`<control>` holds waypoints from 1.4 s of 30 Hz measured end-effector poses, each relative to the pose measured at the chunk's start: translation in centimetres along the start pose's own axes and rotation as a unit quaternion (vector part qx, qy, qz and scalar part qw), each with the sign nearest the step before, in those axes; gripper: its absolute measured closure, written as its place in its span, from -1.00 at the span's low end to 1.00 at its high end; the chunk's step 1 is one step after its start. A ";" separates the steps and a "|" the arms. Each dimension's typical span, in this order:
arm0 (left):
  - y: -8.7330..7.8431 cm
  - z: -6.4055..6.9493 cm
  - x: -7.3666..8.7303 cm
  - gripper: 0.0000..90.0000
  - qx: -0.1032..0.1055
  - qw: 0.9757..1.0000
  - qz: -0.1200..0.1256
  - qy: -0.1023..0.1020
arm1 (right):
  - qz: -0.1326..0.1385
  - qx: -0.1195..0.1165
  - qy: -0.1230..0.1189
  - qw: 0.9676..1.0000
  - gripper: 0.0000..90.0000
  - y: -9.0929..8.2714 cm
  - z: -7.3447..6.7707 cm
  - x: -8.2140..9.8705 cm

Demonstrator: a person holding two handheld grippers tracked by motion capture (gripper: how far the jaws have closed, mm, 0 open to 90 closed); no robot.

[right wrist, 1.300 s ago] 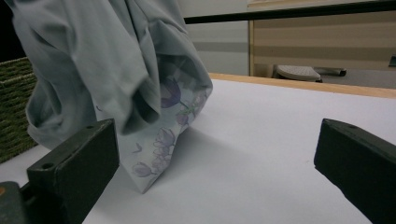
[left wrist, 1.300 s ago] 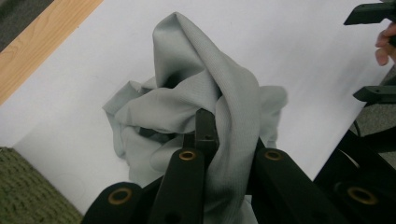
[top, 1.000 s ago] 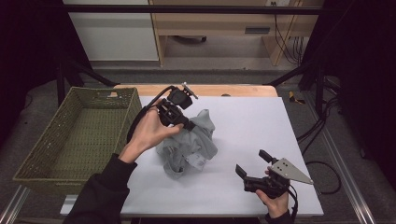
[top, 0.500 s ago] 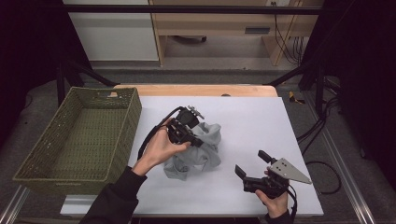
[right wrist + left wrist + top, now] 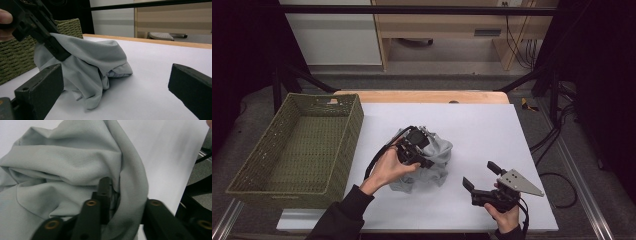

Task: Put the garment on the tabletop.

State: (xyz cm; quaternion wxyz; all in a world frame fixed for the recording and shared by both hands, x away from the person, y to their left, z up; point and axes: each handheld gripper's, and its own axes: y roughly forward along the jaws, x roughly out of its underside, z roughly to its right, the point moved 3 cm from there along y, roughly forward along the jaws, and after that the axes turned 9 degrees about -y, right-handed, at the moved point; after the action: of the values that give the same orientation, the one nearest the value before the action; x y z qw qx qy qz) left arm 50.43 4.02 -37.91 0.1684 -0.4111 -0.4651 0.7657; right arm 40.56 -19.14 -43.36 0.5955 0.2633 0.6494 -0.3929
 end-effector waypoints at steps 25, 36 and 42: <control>-6.6 -0.7 3.5 -0.86 -0.008 0.968 0.247 -0.037 | 0.003 0.002 0.003 1.000 -0.99 -0.2 0.1 -0.2; -8.6 -2.1 8.3 -0.88 -0.027 0.944 0.325 -0.053 | 0.003 0.004 0.000 1.000 -0.99 -0.2 0.2 -0.2; -9.0 -2.5 11.2 -0.89 -0.044 0.933 0.352 -0.061 | 0.001 0.005 0.001 1.000 -0.99 -0.2 0.2 -0.2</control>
State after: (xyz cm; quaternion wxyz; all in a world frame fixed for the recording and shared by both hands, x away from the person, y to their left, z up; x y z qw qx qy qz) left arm 44.45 17.23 -36.08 -0.1588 -0.5084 -0.3329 0.7781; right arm 40.52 -19.44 -43.09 0.5940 0.2674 0.6475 -0.3954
